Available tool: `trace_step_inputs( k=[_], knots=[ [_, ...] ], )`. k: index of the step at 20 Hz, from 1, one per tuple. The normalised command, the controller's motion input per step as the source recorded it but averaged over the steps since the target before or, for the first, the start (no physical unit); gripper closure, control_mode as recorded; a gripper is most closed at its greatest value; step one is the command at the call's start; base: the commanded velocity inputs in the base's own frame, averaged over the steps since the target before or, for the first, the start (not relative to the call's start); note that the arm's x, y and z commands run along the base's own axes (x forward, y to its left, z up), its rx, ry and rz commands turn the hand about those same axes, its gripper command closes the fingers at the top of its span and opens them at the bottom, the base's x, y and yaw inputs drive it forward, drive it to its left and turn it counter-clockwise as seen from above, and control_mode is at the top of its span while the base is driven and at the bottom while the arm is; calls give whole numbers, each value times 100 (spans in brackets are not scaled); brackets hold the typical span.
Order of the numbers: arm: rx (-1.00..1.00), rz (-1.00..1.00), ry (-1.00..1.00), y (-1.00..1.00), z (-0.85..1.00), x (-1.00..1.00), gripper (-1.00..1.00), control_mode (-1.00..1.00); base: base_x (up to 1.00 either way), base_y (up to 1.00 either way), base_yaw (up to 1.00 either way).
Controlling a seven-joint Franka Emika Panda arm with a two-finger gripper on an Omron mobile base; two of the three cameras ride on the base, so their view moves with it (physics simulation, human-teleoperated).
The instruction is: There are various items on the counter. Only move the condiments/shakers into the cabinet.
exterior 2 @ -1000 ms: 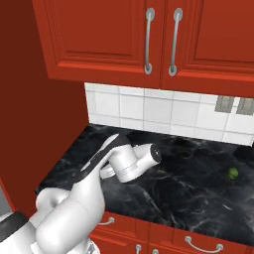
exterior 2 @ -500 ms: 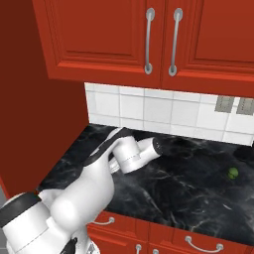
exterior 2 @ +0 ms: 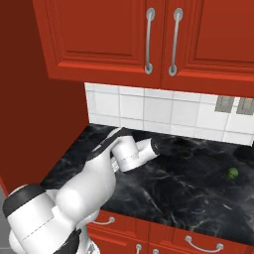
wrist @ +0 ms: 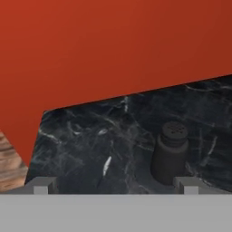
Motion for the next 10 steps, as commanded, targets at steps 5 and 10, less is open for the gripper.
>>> trace_step_inputs(
  k=[5, 10],
  knots=[
    [0, 0, -1, 30, -7, 4, -100, -100, 0, 0, 0],
    [0, 0, 0, 24, -3, 14, -100, -100, 0, 0, 0]
  ],
)
